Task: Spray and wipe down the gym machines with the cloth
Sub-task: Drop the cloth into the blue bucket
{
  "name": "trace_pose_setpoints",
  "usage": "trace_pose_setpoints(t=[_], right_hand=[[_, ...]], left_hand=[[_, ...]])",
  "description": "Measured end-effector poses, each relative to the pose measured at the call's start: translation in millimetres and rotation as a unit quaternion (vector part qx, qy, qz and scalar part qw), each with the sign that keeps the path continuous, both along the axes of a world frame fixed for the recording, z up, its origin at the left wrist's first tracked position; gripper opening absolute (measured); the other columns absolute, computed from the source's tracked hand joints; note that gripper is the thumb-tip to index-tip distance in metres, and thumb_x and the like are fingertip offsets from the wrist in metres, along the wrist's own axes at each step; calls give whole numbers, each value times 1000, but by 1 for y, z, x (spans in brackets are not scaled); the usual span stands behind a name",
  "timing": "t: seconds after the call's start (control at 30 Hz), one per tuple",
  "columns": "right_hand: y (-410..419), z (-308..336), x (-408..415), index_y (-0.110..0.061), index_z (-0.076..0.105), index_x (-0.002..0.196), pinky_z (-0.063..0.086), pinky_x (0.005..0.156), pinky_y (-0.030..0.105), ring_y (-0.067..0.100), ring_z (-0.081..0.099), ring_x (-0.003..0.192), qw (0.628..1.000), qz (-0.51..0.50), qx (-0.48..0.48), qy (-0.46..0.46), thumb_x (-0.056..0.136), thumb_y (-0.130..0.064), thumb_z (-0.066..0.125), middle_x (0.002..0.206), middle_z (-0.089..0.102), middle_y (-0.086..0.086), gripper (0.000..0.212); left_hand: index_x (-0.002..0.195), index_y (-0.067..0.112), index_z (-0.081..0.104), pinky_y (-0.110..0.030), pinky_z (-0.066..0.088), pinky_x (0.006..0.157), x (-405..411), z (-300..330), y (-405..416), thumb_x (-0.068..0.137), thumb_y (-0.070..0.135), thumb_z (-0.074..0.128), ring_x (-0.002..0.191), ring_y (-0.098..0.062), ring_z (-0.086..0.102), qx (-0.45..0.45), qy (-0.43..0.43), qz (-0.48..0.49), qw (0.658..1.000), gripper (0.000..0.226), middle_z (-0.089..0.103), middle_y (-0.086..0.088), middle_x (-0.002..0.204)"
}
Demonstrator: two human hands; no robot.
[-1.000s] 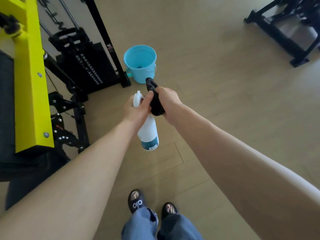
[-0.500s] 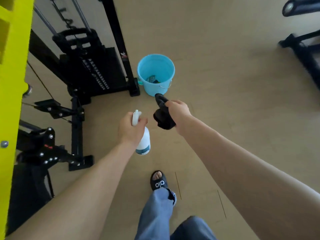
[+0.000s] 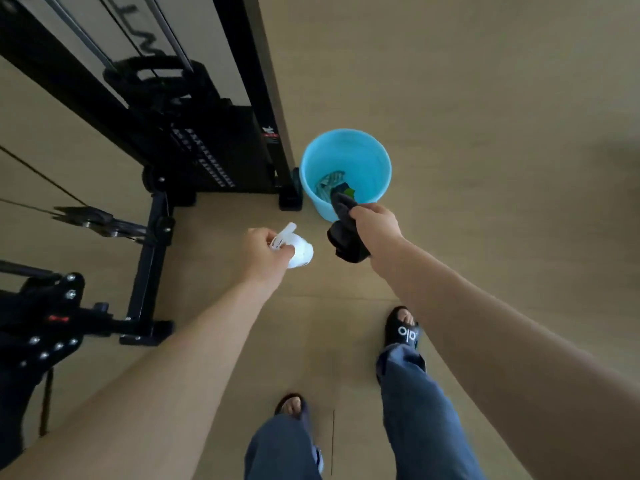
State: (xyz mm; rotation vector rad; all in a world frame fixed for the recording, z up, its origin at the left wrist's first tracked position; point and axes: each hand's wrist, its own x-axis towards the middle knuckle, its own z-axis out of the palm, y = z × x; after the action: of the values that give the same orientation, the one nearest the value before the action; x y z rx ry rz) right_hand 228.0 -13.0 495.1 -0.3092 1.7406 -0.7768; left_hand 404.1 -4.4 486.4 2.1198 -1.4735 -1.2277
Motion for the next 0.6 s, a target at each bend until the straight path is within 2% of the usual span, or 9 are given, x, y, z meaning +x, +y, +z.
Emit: trace_pose_setpoints(t=[0.07, 0.1, 0.17, 0.23, 0.3, 0.4, 0.43, 0.5, 0.6], right_hand=[[-28, -20, -22, -26, 63, 123, 55, 85, 35, 25, 61, 104, 999, 48, -9, 23, 99, -21, 53, 111, 64, 1, 26], [-41, -30, -32, -27, 63, 126, 53, 78, 31, 24, 60, 102, 997, 65, -7, 30, 100, -21, 52, 107, 63, -1, 29], [-66, -55, -48, -28, 65, 126, 55, 62, 29, 23, 62, 94, 995, 91, -10, 31, 99, -19, 51, 96, 63, -3, 32], [-89, -84, -60, -30, 65, 123, 58, 58, 28, 21, 64, 85, 994, 107, -15, 34, 97, -17, 51, 91, 63, -3, 33], [-112, -118, -71, -31, 60, 131, 53, 66, 24, 20, 63, 91, 988, 137, -28, 57, 97, -18, 51, 97, 61, -5, 37], [-145, -180, -85, -33, 49, 146, 48, 91, 30, 19, 55, 103, 984, 148, -55, 86, 97, -21, 54, 108, 56, -11, 51], [-157, -202, -88, -33, 46, 149, 51, 93, 30, 18, 54, 105, 984, 143, -63, 85, 97, -22, 54, 114, 55, -12, 54], [-177, -243, -93, -32, 44, 151, 51, 85, 23, 19, 55, 110, 983, 144, -81, 86, 97, -22, 56, 125, 54, -9, 57], [-210, -305, -100, -30, 43, 151, 44, 96, 29, 20, 55, 114, 970, 173, -126, 115, 95, -22, 58, 121, 54, -8, 58]], left_hand=[[102, 1, 62, -26, 30, 55, -17, -20, -23, 96, 10, 63, 67, -15, 45, 41, 6, 50, 998, 11, 55, -8, 92], [98, 3, 61, -28, 30, 56, -25, -33, -33, 97, 13, 63, 66, -16, 44, 63, 12, 68, 996, 10, 54, -7, 88], [80, 8, 57, -29, 32, 62, -36, -63, -51, 96, 16, 61, 72, -21, 49, 91, 30, 97, 991, 19, 59, -7, 89], [64, 14, 49, -31, 35, 70, -46, -97, -68, 94, 17, 61, 83, -25, 55, 105, 41, 128, 985, 32, 66, -8, 95], [64, 14, 48, -31, 37, 70, -57, -135, -85, 92, 15, 63, 88, -25, 58, 121, 44, 146, 981, 32, 66, -7, 96], [72, 10, 54, -29, 39, 73, -69, -201, -112, 96, 9, 60, 97, -24, 60, 128, 70, 160, 976, 24, 67, -1, 108], [77, 8, 58, -28, 40, 74, -71, -225, -121, 97, 7, 59, 100, -25, 61, 126, 75, 164, 976, 20, 68, 0, 112], [86, 5, 63, -27, 40, 72, -74, -270, -136, 97, 9, 59, 102, -28, 63, 113, 67, 162, 978, 11, 69, -7, 108], [83, 4, 61, -23, 37, 67, -76, -337, -161, 95, 9, 60, 94, -25, 58, 91, 60, 148, 983, 12, 64, -8, 98]])
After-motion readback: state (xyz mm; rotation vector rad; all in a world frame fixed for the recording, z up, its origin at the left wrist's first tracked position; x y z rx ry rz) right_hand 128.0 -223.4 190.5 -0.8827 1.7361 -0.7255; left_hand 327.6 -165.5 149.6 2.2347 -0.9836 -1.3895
